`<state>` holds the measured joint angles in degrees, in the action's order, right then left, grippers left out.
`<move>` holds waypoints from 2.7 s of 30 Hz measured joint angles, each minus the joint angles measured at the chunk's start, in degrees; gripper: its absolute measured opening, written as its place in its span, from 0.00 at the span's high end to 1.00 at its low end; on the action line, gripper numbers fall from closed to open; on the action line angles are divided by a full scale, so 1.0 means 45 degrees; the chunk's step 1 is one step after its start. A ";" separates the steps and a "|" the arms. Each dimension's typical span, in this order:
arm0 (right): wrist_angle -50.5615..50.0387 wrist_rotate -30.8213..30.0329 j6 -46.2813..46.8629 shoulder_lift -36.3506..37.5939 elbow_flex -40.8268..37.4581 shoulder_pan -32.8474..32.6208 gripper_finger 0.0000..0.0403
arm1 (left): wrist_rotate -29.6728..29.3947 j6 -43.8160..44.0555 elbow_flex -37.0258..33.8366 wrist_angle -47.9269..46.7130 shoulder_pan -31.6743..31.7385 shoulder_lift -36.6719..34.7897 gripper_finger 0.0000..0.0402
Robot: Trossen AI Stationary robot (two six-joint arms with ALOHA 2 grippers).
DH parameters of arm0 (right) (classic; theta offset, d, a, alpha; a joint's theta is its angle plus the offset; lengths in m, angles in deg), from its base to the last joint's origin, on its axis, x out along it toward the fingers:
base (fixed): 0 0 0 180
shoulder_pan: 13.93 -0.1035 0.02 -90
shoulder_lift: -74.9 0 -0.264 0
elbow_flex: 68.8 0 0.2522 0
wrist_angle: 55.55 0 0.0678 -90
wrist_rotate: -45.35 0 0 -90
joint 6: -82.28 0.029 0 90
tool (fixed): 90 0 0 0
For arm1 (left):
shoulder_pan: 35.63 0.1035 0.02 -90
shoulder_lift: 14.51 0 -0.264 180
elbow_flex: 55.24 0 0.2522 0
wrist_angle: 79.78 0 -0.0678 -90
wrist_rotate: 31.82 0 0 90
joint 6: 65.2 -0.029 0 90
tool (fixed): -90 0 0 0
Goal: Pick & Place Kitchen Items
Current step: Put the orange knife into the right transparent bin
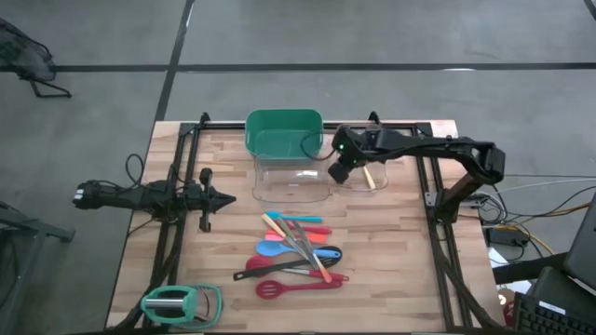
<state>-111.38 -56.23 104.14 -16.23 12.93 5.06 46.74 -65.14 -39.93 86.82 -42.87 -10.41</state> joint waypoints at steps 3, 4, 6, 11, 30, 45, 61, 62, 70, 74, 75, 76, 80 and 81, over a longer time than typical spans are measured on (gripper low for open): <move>-0.0052 0.0251 0.0092 0.0000 0.0391 -0.0864 0.75 | 0.0003 -0.0001 0.0001 -0.0002 0.0000 0.0002 0.98; -0.0185 0.0259 0.0152 0.0000 0.0555 -0.1194 0.72 | 0.0005 -0.0001 0.0002 0.0000 0.0000 0.0003 0.98; -0.0504 0.0249 0.0411 0.0000 0.0889 -0.1791 0.67 | 0.0002 -0.0001 0.0001 0.0000 0.0000 0.0001 0.98; -0.0563 0.0250 0.0922 0.0000 0.1524 -0.3372 0.54 | 0.0005 -0.0001 0.0003 0.0000 -0.0005 0.0003 0.98; 0.1529 -0.0008 0.4544 -0.3018 0.1635 -0.7771 0.38 | 0.0000 -0.0001 0.0003 0.0000 -0.0005 0.0003 0.98; 0.2437 -0.0029 0.5753 -0.4918 0.1835 -0.8536 0.47 | 0.0004 -0.0001 0.0003 -0.0009 0.0000 0.0028 0.98; 0.2401 0.0162 0.6057 -0.4957 0.1941 -0.8759 0.54 | -0.0001 -0.0001 -0.0001 0.0000 0.0000 0.0139 0.98; 0.2401 0.0170 0.6058 -0.4979 0.1937 -0.8759 0.55 | -0.0001 -0.0001 0.0001 0.0000 0.0000 0.0139 0.98; 0.2498 0.0211 0.6061 -0.5158 0.1921 -0.8754 0.60 | 0.0000 -0.0001 0.0003 0.0000 -0.0004 0.0135 0.98; 0.2495 0.0225 0.6039 -0.5158 0.1921 -0.8754 0.66 | 0.0000 -0.0001 0.0000 0.0000 -0.0005 0.0135 0.98; 0.2496 0.0220 0.6000 -0.5158 0.1921 -0.8754 0.68 | 0.0000 -0.0001 0.0003 0.0000 -0.0003 0.0135 0.98; 0.2490 0.0215 0.5925 -0.5158 0.1921 -0.8754 0.70 | 0.0000 -0.0001 0.0003 0.0000 -0.0005 0.0135 0.98; 0.2445 0.0210 0.5761 -0.5160 0.1921 -0.8744 0.80 | 0.0000 -0.0001 0.0001 0.0000 -0.0002 0.0135 0.98; 0.2446 0.0208 0.5754 -0.5163 0.1921 -0.8744 0.83 | 0.0000 -0.0001 0.0003 0.0000 -0.0002 0.0135 0.98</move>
<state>-100.38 -55.30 130.04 -39.46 21.58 -34.29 46.74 -65.15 -39.92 86.82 -42.88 -9.80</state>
